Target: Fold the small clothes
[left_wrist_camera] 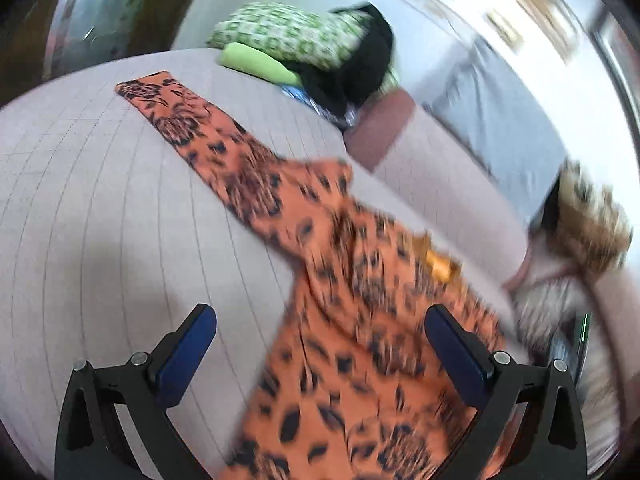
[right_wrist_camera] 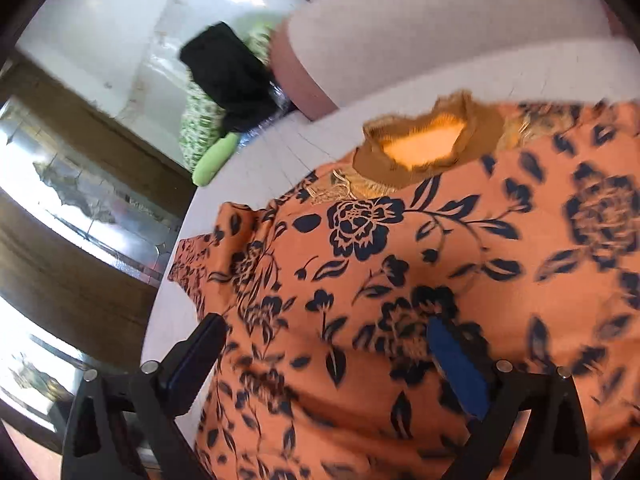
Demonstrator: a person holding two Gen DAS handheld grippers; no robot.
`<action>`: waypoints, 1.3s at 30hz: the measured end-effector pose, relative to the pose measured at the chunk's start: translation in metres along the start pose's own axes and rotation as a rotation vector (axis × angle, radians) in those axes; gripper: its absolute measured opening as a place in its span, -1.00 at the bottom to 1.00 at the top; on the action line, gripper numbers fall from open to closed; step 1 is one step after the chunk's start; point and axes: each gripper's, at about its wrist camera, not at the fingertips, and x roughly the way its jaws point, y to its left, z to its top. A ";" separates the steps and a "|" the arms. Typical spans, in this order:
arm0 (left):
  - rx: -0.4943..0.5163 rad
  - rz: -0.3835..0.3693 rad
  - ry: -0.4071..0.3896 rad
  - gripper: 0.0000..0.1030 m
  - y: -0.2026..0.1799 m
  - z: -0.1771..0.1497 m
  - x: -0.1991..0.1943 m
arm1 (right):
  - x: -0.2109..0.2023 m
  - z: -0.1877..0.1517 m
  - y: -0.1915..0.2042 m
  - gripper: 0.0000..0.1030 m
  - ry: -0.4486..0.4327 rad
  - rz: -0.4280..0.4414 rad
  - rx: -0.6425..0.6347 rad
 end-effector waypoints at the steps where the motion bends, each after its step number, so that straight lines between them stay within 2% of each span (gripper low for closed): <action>1: -0.037 0.000 -0.006 1.00 0.009 0.014 0.002 | -0.003 -0.009 -0.001 0.98 -0.005 -0.014 -0.017; 5: -0.211 0.041 -0.055 1.00 0.062 0.090 0.018 | -0.032 -0.048 -0.017 0.98 -0.012 -0.034 -0.030; 7: -0.283 0.078 -0.074 0.99 0.092 0.132 0.031 | -0.032 -0.065 -0.028 0.98 -0.011 -0.039 -0.009; 10: -0.358 0.122 -0.068 0.99 0.126 0.174 0.055 | -0.038 -0.077 -0.033 0.98 -0.010 -0.035 -0.003; 15: -0.449 0.175 -0.042 0.95 0.166 0.201 0.097 | -0.036 -0.083 -0.033 0.98 -0.018 -0.040 -0.048; 21: -0.479 0.177 -0.044 0.77 0.187 0.206 0.120 | -0.034 -0.086 -0.037 0.98 -0.040 -0.028 -0.063; 23: -0.458 0.198 -0.067 0.50 0.189 0.206 0.120 | -0.032 -0.086 -0.037 0.98 -0.043 -0.030 -0.069; 24: -0.451 0.210 -0.064 0.43 0.191 0.206 0.120 | -0.032 -0.086 -0.036 0.98 -0.042 -0.031 -0.074; 29: -0.457 0.246 -0.043 -0.37 0.202 0.207 0.118 | -0.034 -0.088 -0.039 0.98 -0.052 -0.014 -0.073; 31: -0.455 0.264 -0.033 -0.49 0.205 0.208 0.118 | -0.035 -0.088 -0.040 0.98 -0.056 -0.006 -0.068; 34: -0.415 0.314 -0.021 -0.92 0.206 0.207 0.116 | -0.035 -0.088 -0.040 0.98 -0.059 -0.003 -0.068; 39: -0.318 0.323 -0.062 -0.96 0.175 0.213 0.099 | -0.036 -0.089 -0.042 0.98 -0.067 0.010 -0.062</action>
